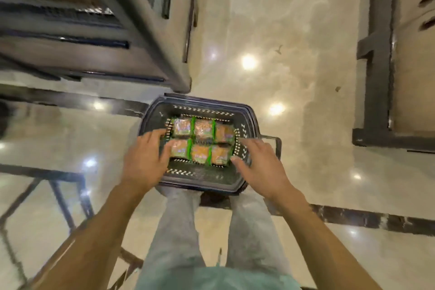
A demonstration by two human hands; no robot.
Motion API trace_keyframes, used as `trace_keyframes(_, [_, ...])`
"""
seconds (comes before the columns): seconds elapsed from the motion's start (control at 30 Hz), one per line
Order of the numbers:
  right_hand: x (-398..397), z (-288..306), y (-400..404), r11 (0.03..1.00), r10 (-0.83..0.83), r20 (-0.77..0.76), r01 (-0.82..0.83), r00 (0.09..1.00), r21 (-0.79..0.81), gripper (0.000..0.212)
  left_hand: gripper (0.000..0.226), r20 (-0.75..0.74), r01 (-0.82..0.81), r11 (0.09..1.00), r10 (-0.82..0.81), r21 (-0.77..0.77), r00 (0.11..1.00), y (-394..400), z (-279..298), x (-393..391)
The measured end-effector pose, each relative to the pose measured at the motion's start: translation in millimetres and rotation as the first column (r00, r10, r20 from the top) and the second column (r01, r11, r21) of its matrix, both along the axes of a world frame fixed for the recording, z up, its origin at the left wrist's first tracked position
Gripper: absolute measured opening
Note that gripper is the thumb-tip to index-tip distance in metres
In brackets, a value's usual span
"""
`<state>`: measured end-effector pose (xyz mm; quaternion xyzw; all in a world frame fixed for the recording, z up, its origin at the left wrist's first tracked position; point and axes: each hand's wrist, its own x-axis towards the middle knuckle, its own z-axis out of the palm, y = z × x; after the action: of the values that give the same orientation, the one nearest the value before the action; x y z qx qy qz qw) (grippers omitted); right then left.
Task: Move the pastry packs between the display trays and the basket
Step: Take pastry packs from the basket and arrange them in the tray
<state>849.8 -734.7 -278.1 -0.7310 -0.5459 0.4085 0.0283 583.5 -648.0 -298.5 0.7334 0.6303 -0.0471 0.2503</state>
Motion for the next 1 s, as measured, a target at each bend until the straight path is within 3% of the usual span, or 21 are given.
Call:
trace_keyframes(0.17, [15,-114,49,0.982,0.187,-0.028,-0.187,0.982,0.014,0.053,0.045,-0.058,-0.084,0.992,0.079,-0.089,0.995,18,-80,11])
trace_keyframes(0.3, [-6,-216,64,0.963,0.268,-0.07,-0.269,0.961,-0.008,0.055,0.048,-0.051,-0.057,0.989,0.05,-0.14,0.997,28,-172,7])
trace_keyframes(0.5, [-73,-378,50,0.978,0.198,-0.16,-0.207,0.967,-0.039,0.059,0.05,0.017,-0.025,0.995,0.027,-0.099,1.0,38,-314,-43])
trace_keyframes(0.63, [-121,-458,50,0.97,0.224,-0.145,-0.235,0.964,-0.063,0.061,0.048,0.026,0.049,0.993,-0.047,-0.108,0.999,39,-379,-75])
trace_keyframes(0.83, [-185,-518,80,0.89,0.456,-0.064,-0.454,0.888,0.04,0.066,0.048,0.075,0.037,0.994,-0.029,-0.099,0.997,41,-420,-102])
trace_keyframes(1.0, [-216,-535,101,0.805,0.592,0.005,-0.59,0.806,-0.065,0.069,0.044,0.149,0.01,0.994,0.007,-0.112,0.989,44,-423,-110])
